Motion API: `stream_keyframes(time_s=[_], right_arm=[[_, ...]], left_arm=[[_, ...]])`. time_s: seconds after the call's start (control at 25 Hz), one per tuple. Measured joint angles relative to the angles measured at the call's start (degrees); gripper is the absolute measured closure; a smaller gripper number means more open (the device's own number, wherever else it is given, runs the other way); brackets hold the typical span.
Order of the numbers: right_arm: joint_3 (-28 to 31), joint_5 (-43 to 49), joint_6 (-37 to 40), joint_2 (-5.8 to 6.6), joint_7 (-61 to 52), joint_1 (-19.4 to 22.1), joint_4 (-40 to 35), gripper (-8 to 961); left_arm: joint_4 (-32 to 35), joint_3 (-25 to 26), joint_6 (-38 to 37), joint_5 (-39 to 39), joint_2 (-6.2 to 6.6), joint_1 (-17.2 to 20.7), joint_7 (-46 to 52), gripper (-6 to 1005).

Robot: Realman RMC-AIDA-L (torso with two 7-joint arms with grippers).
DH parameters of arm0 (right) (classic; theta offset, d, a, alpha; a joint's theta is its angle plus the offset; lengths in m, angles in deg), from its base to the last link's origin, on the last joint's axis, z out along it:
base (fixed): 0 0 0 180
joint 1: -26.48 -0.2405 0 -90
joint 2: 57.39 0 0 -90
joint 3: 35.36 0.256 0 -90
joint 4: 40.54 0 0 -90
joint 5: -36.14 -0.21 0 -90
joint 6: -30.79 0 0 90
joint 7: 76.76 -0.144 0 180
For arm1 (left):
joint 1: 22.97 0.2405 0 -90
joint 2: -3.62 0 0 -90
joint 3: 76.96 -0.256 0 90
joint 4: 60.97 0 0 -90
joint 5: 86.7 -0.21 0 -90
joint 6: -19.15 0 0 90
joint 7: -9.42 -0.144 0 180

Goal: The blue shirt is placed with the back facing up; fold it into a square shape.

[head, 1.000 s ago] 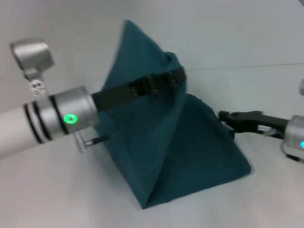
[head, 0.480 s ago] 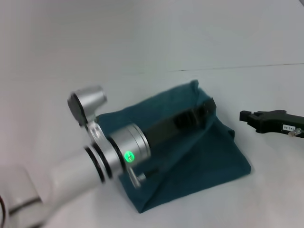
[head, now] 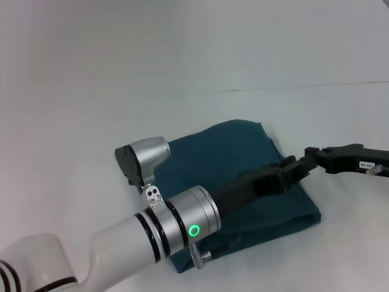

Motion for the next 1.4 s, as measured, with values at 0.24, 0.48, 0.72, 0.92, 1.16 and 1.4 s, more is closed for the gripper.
stream_keyframes(time_s=[0.24, 0.48, 0.72, 0.92, 1.16, 1.4], right_arm=[[-0.01, 0.04, -0.06, 1.48, -4.49, -0.47, 0.27, 909], [-1.57, 0.11, 1.21, 3.40, -13.30, -1.15, 0.81, 808], [-3.06, 0.13, 3.94, 4.50, -22.00, -2.36, 1.67, 711], [-3.81, 0.13, 4.33, 4.82, -26.34, -4.05, 3.98, 478], [-5.78, 1.97, 3.62, 4.83, -29.82, -5.85, 6.13, 347], [-5.81, 5.04, 1.70, 4.42, -31.14, -7.62, 8.49, 348]], left_arm=[[4.12, 3.18, -7.38, -5.50, 0.02, 2.30, 3.20, 533], [13.14, 2.43, -15.92, -7.95, 0.42, 5.78, 4.45, 362], [24.92, 2.32, -22.44, -10.16, 0.55, 10.05, 7.17, 149], [34.52, -0.69, -26.31, -10.38, 0.77, 13.08, 8.82, 61], [43.23, -6.01, -28.05, -10.37, 1.40, 17.14, 9.28, 61], [47.94, -12.09, -30.45, -10.43, 2.60, 20.53, 9.53, 61]])
